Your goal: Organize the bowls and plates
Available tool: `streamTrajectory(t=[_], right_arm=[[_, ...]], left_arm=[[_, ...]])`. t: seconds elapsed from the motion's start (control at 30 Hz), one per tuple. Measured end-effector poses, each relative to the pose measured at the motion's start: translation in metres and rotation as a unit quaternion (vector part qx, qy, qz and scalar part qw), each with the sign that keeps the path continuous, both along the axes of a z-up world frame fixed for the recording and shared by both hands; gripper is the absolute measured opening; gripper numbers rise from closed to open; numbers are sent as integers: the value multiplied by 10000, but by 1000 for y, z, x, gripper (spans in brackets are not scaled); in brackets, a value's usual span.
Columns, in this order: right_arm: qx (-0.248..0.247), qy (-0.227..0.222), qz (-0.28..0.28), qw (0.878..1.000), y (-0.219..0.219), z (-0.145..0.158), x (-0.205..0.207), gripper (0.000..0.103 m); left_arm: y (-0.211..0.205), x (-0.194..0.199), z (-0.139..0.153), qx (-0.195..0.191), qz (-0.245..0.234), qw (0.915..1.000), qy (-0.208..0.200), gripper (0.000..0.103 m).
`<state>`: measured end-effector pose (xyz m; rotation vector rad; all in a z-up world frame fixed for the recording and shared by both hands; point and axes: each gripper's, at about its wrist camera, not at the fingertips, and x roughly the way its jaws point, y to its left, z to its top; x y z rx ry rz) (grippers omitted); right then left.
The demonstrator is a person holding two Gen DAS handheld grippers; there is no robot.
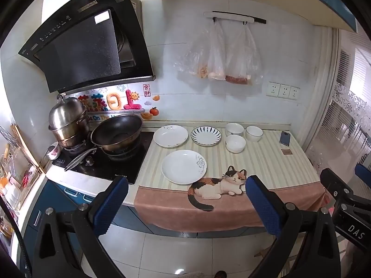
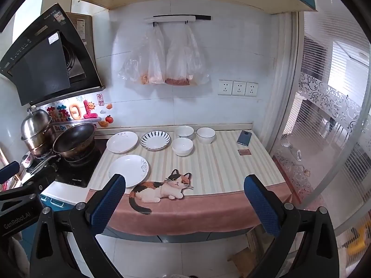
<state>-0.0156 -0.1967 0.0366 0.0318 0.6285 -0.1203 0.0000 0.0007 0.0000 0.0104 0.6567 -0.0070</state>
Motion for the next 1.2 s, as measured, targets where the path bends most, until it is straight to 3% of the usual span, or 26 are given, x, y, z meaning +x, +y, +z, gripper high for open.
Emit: streamTrajectory(t=[0.47, 1.2], right_arm=[[-83, 19, 49, 10000, 17, 7, 10, 103], [66, -9, 68, 10000, 8, 5, 13, 103]], left_arm=[[0, -1, 6, 50, -12, 10000, -55, 103], [-3, 11, 11, 32, -62, 9999, -106, 103]])
